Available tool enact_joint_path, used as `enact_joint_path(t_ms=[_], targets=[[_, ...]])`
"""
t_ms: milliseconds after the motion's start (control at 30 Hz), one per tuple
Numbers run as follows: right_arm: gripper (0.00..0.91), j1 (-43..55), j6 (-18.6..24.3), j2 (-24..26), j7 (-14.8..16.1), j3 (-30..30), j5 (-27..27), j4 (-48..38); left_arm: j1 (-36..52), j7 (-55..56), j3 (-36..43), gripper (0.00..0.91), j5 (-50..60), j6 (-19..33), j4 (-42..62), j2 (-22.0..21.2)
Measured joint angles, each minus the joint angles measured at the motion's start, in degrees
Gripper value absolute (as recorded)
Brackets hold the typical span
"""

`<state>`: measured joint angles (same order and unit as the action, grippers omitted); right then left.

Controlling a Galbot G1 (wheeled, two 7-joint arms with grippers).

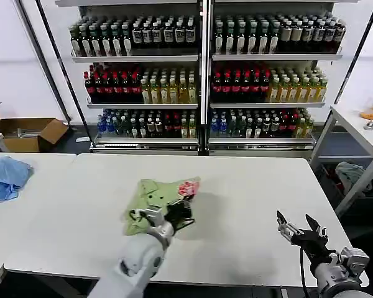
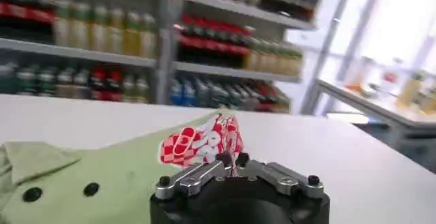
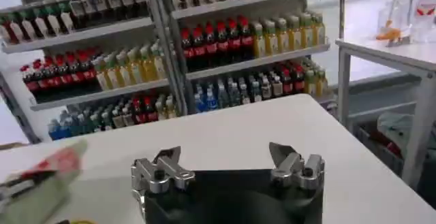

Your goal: Fold and organize the clothes.

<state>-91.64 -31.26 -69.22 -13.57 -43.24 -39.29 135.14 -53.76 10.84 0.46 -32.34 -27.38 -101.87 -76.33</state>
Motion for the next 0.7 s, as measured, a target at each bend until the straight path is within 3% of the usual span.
enact_joint_path(t_ms=[133, 167, 200, 433, 700], targets=[[0.907, 0.30, 0.01, -0.16, 0.04, -0.01, -0.01, -0.18, 4.01, 1.64, 4.03, 0.050, 0.20, 0.04, 4.46, -4.31], [0.907, 0.44, 0.01, -0.23, 0.04, 0.03, -0.01, -0.30, 4.90, 2.08, 4.71, 0.443, 0.13, 0.12, 5.55, -5.40], [0.907, 0.56, 0.01, -0.29, 0.04, 0.07, -0.01, -0.39, 5.83, 2.50, 5.35, 0.907, 0.08, 0.26, 6.69, -6.52], [0.907, 1.53, -0.20, -0.04, 0.07, 0.58, 0.40, -0.99, 11.34, 3.38, 9.52, 0.907, 0.34, 3.64, 13.44, -11.64], [0.907, 2.87, 0.68, 0.49, 1.04, 1.84, 2.96, -2.33, 12.16, 2.66, 10.71, 0.907, -0.05, 8.88, 13.29, -12.45]])
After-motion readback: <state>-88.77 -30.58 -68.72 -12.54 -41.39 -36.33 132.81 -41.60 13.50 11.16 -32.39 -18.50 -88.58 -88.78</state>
